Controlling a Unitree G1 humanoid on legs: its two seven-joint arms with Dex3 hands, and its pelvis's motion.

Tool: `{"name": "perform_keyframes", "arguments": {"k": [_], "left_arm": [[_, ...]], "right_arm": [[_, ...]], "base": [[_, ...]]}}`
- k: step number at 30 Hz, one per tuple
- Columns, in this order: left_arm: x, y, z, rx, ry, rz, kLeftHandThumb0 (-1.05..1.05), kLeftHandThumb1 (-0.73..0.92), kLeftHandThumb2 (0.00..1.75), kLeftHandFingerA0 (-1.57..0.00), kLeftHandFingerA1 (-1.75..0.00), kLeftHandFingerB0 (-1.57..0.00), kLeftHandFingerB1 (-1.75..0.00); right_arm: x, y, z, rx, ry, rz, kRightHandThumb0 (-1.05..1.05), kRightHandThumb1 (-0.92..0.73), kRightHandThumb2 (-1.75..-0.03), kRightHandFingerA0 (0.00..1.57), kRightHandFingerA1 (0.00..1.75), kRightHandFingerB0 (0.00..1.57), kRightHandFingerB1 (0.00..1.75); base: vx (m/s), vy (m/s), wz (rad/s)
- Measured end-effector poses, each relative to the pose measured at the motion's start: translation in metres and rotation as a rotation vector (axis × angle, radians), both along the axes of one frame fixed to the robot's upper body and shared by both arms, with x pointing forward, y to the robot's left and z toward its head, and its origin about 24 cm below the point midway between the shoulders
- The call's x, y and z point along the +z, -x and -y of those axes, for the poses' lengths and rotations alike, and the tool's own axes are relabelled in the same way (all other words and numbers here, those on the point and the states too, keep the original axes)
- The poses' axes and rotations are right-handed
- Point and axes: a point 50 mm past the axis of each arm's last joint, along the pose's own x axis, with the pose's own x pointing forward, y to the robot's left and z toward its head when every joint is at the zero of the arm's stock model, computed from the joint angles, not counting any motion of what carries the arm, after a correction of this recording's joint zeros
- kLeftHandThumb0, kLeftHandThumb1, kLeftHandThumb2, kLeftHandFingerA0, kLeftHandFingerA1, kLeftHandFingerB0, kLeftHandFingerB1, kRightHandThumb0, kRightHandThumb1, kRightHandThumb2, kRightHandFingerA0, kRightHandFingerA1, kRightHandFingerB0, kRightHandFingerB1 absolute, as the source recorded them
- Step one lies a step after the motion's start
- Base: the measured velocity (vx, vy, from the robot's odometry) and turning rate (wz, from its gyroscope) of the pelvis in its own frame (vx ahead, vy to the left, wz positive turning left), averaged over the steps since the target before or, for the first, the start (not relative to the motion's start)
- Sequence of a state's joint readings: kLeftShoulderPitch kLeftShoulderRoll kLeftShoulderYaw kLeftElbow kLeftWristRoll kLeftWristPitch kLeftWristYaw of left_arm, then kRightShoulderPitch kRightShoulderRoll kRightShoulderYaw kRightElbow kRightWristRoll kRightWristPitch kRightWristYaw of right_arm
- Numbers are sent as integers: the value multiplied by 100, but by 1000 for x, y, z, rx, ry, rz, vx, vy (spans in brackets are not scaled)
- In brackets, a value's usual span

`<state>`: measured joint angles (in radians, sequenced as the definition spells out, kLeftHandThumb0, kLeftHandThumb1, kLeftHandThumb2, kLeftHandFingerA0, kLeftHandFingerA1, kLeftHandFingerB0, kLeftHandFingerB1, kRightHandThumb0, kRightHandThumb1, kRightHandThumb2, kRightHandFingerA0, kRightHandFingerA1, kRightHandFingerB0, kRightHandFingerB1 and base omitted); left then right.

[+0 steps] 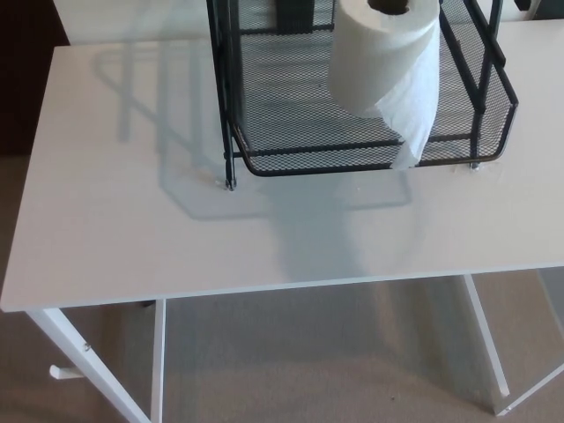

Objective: The robot walks towards a desk on which a file tray is kept in the middle and a toilet paper roll is kept on its right. The robot uses its right hand to hook on finger in the gap of the roll and grabs it, lifts it and places it on the tray.

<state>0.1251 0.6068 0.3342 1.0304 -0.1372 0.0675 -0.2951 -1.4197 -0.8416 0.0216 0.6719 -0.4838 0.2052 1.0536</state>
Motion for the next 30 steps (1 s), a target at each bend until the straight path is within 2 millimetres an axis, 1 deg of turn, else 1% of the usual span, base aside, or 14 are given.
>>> {"name": "perform_keyframes", "arguments": {"k": [1,3,5,6,9,10,12,14,16,18,20,21,26,30], "left_arm": [[0,0,0,0,0,0,-69,92,80,-44,-78,-22,-65],[0,0,0,-1,1,1,-69,92,80,-42,-77,-22,-64],[0,-1,1,-2,2,2,-69,92,80,-42,-77,-22,-64],[0,-1,1,-2,2,2,-71,92,78,-45,-79,-23,-66],[-1,-2,1,-2,3,4,-70,92,78,-45,-80,-22,-66],[-1,-2,1,-2,4,4,-71,92,78,-43,-78,-22,-65],[-1,-2,2,-2,6,5,-70,92,78,-41,-79,-21,-65],[-2,-3,2,-2,8,7,-69,92,80,-43,-78,-19,-63],[-2,-3,3,-3,10,8,-70,92,78,-42,-78,-19,-64],[-2,-4,3,-3,11,9,-68,92,77,-42,-78,-20,-64],[-3,-5,4,-3,13,10,-68,92,76,-42,-79,-21,-64],[-3,-5,4,-3,13,11,-68,92,76,-41,-80,-20,-64],[-3,-7,4,-4,14,17,-67,92,79,-42,-77,-23,-65],[-3,-8,4,-7,15,17,-70,92,77,-42,-76,-23,-63]], "right_arm": [[-1,2,5,-10,-12,2,-54,-54,-57,79,112,34,32],[-8,13,25,-53,-59,11,-49,-57,-57,78,51,27,30],[-16,22,43,-96,-94,12,-49,-57,-57,78,51,27,30],[-21,27,51,-115,-108,10,-62,-44,-80,106,101,33,49],[-39,36,70,-160,-147,-7,-58,-50,-56,90,88,37,37],[-44,37,73,-168,-154,-15,-76,-39,-77,70,63,36,49],[-62,43,86,-202,-184,-45,-71,-48,-55,106,87,40,44],[-80,48,96,-232,-204,-76,-67,-47,-55,86,63,37,47],[-104,55,107,-268,-235,-117,-68,-47,-55,89,63,37,51],[-124,60,114,-296,-261,-150,-65,-60,-58,108,112,31,48],[-152,67,122,-335,-292,-199,-66,-47,-86,44,71,27,52],[-162,70,124,-348,-302,-214,-61,-59,-58,76,104,28,46],[-236,95,132,-443,-381,-339,-43,-53,-56,96,105,43,41],[-290,118,126,-524,-506,-377,-46,-36,-73,63,95,34,55]], "base": [[0,0,0],[0,0,0],[0,0,0],[0,0,0],[0,0,0],[0,0,0],[0,0,0],[0,0,0],[0,0,0],[0,0,0],[0,0,0],[0,0,0],[0,0,0],[0,0,0]]}}
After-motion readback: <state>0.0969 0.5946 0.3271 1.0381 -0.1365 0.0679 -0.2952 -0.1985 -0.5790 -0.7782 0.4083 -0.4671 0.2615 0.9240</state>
